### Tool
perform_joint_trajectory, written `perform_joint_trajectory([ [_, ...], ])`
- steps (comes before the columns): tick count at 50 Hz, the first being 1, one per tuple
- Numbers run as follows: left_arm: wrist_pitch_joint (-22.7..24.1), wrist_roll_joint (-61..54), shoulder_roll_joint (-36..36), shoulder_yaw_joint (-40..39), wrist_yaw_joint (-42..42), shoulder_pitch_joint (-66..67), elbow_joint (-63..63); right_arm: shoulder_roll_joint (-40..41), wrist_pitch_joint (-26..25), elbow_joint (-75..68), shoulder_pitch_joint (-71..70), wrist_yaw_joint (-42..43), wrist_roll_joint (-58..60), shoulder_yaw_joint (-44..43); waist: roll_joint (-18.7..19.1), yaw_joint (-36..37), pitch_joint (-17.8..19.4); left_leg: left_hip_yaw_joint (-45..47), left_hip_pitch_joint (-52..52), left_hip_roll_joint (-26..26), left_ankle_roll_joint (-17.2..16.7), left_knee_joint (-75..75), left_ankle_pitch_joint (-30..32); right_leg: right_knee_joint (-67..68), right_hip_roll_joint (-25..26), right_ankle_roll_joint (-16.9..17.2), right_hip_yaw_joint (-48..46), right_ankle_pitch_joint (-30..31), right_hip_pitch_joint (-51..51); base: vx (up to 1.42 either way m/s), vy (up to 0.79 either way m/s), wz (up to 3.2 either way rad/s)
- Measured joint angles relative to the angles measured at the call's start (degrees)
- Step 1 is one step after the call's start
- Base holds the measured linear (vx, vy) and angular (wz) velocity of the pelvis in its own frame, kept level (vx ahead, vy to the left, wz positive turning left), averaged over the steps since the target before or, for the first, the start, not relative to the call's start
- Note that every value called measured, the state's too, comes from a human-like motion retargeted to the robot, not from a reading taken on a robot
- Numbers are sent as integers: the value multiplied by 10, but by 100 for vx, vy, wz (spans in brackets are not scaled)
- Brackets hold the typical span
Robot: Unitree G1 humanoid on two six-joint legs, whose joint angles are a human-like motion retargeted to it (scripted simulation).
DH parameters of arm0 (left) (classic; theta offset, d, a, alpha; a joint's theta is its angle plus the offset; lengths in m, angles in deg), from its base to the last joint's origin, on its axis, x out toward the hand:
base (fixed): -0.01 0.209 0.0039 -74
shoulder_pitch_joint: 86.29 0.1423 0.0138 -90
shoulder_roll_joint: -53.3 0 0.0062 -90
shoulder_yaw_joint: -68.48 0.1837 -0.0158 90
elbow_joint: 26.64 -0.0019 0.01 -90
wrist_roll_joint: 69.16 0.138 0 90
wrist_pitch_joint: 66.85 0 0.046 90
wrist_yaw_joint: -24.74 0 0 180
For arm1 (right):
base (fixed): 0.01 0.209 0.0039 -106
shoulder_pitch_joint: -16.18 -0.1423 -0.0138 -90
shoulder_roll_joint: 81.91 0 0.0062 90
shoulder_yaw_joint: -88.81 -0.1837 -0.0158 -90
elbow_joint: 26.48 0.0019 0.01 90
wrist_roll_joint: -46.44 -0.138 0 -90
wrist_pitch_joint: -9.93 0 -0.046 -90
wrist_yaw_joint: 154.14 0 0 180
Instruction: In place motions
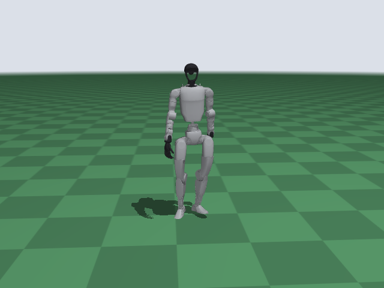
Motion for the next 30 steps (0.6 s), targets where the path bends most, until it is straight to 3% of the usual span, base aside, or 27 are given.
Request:
perform_joint_trajectory([
  [10, -6, 6, -1, 55, 26, -76, 38, -5, 10, -23, 35, -5, 39, 9, 4, -27, 3, 1, -10, 22, 0, -1, 24, 8, 18, -6, 6, -28, -7, -7, -17, 15],
  [16, 10, 8, 8, 86, 45, -92, 109, -11, -18, -147, 56, -4, 55, -41, 4, -21, 0, 16, -2, 33, -8, -6, 39, 2, 25, -12, 9, -37, -3, -2, -15, -3],
  [23, 19, 17, 6, 77, 44, -68, 151, -32, -47, -218, 72, 1, -4, -116, 20, -45, 2, 31, 16, 48, -22, -1, 53, 6, 48, -17, 33, -51, 6, -3, -20, -25],
  [27, 19, 31, -4, 61, 30, -37, 151, -47, -48, -224, 67, 3, -48, -135, 22, -56, -6, 40, -13, 68, -49, 82, 86, 21, 47, -15, 57, -61, -8, -6, -11, -31],
  [30, 15, 39, -13, 52, 25, -21, 155, -56, -45, -237, 45, 2, -69, -128, -1, -53, 10, 27, -85, 79, -40, 237, 118, 25, 19, -16, 76, -66, -6, -14, -5, -17],
])
